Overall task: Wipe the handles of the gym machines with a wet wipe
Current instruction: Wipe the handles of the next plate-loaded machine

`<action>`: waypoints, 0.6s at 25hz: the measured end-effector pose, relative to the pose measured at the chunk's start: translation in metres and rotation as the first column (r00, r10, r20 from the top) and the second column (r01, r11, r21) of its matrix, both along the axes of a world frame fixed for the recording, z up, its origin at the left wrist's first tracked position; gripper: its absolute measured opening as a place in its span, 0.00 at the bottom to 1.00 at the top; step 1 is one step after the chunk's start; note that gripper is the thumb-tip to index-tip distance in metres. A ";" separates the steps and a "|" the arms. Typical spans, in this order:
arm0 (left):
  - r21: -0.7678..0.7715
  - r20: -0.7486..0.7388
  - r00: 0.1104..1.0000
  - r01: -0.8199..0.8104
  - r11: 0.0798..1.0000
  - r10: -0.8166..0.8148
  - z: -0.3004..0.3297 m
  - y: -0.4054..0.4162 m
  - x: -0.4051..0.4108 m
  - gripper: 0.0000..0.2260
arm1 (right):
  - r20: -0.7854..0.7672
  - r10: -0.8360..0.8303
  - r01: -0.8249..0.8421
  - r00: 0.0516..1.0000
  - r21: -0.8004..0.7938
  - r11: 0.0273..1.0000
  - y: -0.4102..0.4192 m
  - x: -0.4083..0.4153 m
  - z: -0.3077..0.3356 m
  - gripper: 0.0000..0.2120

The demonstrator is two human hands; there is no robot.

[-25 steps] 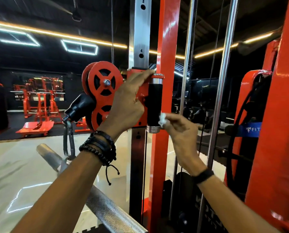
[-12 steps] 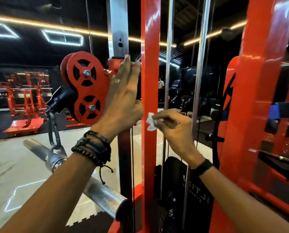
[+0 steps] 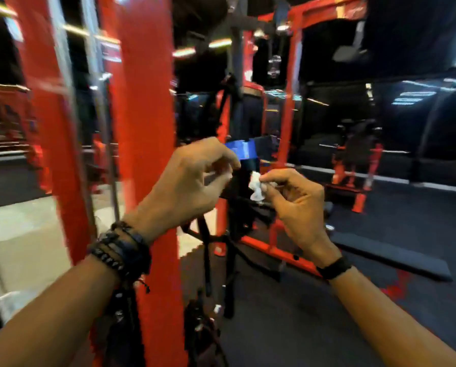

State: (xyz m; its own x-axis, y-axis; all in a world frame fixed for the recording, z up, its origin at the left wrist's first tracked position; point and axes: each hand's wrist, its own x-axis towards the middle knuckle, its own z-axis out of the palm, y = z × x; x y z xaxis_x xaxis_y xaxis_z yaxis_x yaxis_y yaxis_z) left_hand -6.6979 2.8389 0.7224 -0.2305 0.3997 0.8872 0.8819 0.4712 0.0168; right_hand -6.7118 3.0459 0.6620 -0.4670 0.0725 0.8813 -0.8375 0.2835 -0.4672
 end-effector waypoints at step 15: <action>-0.103 0.526 0.325 0.942 0.320 -0.786 -0.116 0.651 0.130 0.05 | 0.295 -0.907 0.951 0.300 -0.025 0.307 0.499 0.336 -0.084 0.07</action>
State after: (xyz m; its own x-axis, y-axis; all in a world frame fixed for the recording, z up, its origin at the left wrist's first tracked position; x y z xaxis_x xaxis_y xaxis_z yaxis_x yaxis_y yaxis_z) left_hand -6.5682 3.4901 0.6061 0.2245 0.7781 0.5867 0.7285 -0.5338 0.4293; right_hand -6.3757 3.5454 0.5783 -0.1311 0.7000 0.7020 0.0501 0.7119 -0.7005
